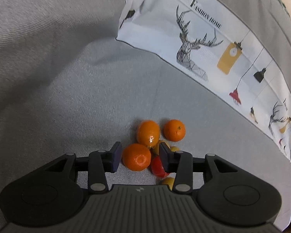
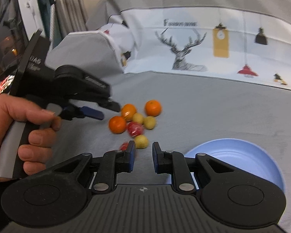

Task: Organize fruits
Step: 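Grasp a mandarin with the left tool while the right tool grasps a bagged red apple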

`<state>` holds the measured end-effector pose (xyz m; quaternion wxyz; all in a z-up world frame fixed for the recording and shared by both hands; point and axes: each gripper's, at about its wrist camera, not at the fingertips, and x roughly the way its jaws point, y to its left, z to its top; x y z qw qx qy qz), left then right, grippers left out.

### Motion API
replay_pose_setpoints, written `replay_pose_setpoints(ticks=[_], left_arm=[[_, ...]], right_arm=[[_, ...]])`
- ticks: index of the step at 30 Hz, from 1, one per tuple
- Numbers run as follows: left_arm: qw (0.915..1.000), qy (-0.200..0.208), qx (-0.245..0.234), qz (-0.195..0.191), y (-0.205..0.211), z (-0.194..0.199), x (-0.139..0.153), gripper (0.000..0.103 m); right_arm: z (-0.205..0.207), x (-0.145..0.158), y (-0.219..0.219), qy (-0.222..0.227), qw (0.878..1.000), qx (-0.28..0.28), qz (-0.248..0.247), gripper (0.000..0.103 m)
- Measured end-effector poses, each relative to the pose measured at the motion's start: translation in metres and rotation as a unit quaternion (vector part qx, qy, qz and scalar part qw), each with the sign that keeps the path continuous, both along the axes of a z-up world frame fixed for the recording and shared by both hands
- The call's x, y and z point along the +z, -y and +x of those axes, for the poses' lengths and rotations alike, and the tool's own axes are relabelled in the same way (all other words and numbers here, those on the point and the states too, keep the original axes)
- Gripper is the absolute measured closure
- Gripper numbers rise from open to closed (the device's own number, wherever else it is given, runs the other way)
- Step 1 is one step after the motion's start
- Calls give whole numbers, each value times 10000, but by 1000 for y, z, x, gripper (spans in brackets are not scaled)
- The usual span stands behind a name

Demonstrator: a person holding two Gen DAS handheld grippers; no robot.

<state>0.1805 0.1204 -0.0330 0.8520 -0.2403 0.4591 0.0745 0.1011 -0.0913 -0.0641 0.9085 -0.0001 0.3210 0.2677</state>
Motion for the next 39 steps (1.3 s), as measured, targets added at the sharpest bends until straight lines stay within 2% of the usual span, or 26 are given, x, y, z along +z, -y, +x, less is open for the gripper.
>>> replay_pose_setpoints(ticks=[6, 10, 18, 21, 22, 26, 30, 33, 37, 39], left_arm=[[9997, -228, -14, 111, 3, 8, -9, 56], [9995, -301, -28, 56, 1, 12, -15, 56], [9989, -392, -234, 140, 9, 20, -21, 55], [9985, -395, -306, 224, 12, 20, -21, 60], [9984, -400, -317, 252, 13, 20, -21, 63], [9987, -326, -260, 287, 13, 17, -16, 64], [9993, 57, -130, 337, 13, 5, 2, 64], [9973, 603, -136, 390, 17, -10, 24, 64], [9873, 1449, -394, 520, 31, -38, 56, 64], [9833, 1676, -507, 502, 38, -53, 68, 64]], right_arm=[[16, -13, -30, -175, 9997, 119, -73, 69], [24, -24, -45, -256, 9994, 113, -205, 60], [33, -32, -60, -370, 9987, 90, -341, 60], [33, -34, -63, -348, 9983, 88, -469, 72], [32, -33, -62, -326, 9983, 97, -475, 72], [27, -26, -55, -247, 9989, 43, -403, 73], [17, -8, -38, -119, 9997, -72, -211, 73], [6, 15, -22, 148, 9997, -118, -120, 73], [-11, 53, 9, 519, 9984, -204, -26, 73], [-24, 69, 30, 728, 9970, -243, -43, 73]])
